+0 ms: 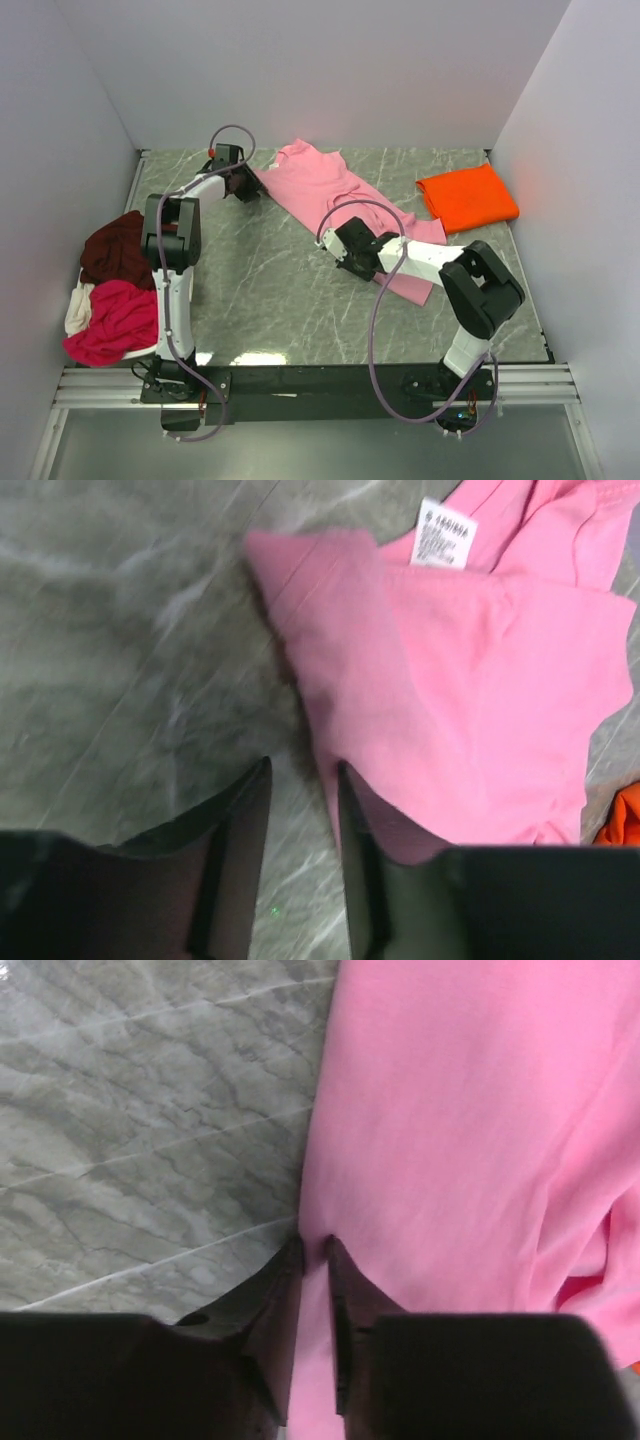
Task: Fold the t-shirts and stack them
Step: Fold the tshirt
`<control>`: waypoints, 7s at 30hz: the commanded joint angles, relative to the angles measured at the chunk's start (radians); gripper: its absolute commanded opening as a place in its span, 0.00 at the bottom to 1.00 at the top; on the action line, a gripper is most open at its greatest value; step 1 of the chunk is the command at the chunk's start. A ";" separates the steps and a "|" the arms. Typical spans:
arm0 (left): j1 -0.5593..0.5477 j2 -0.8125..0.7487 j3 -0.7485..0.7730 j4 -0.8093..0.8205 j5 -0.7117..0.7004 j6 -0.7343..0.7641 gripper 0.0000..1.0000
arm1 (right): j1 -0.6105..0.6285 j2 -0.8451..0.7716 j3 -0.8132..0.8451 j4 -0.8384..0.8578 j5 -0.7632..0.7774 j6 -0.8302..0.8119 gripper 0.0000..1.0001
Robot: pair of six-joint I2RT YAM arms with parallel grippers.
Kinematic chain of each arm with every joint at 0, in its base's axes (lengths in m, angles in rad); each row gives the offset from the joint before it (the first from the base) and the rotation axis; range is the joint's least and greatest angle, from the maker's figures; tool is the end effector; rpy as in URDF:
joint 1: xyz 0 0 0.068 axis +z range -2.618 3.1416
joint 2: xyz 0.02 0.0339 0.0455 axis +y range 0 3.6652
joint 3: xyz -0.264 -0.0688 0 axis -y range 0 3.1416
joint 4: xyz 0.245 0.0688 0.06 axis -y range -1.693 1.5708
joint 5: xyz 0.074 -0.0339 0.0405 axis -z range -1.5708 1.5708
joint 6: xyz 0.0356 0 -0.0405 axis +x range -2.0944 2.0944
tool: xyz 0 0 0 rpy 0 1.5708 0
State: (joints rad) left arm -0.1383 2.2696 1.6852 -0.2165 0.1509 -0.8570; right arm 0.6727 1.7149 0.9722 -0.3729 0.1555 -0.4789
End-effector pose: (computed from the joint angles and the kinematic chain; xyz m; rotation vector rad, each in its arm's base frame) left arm 0.4977 -0.0747 0.1521 -0.7941 2.3280 -0.6388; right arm 0.2592 0.1994 0.1552 -1.4137 2.2661 -0.1472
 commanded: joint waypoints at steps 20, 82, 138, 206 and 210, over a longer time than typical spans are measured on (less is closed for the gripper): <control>0.108 -0.132 -0.070 0.066 0.256 0.311 0.26 | 0.292 0.172 0.398 -0.259 -0.159 0.024 0.43; -0.024 -0.141 -0.046 -0.056 0.297 0.407 0.39 | -0.533 0.213 0.630 -0.210 -0.944 0.266 0.89; -0.218 -0.852 -0.803 0.049 0.191 0.288 0.43 | -0.590 0.202 0.414 -0.317 -0.789 0.299 0.83; -0.136 -1.271 -0.791 -0.061 0.062 0.391 0.50 | -0.427 0.511 0.981 -0.070 -0.508 0.790 0.00; -0.135 -1.279 -0.795 -0.060 0.062 0.391 0.50 | -0.357 0.523 0.996 -0.098 -0.466 0.760 0.00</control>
State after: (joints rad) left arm -0.2783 1.0195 0.8959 -0.3046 0.1963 -0.4656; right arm 0.2680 2.2852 1.9388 -0.4583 -0.3679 0.3260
